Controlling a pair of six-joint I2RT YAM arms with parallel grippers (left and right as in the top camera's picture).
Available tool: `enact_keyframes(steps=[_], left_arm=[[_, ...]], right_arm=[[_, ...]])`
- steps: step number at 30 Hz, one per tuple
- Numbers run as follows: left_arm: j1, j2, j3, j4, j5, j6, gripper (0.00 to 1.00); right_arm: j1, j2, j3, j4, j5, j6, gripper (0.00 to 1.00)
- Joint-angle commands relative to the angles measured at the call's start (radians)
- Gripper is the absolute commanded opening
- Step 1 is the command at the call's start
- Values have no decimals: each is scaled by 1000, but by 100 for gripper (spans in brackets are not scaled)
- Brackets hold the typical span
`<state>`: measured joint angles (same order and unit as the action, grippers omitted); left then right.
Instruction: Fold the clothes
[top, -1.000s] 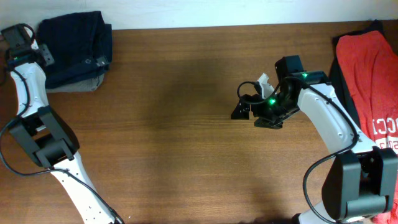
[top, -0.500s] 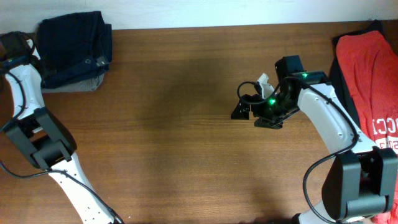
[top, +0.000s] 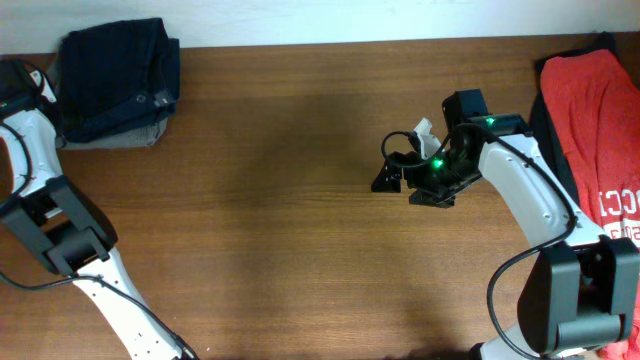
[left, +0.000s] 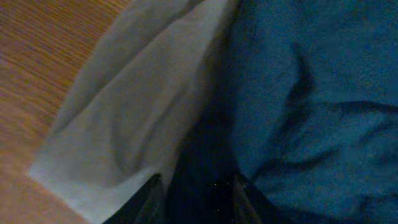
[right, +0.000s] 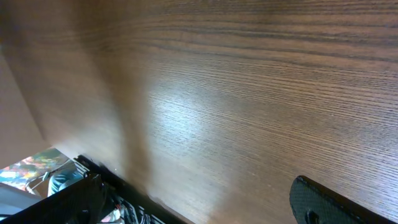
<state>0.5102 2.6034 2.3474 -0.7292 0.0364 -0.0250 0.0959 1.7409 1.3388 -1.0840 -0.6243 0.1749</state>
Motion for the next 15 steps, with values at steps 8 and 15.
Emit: enact_keyframes(steps=[8,15], left_arm=[[10,52,18,20,28,0,1],[8,51,152,-47,28,0,1]], right_arm=[[2,1,1,-2,8,-13,99],[2,1,1,-1,8,-14,99]])
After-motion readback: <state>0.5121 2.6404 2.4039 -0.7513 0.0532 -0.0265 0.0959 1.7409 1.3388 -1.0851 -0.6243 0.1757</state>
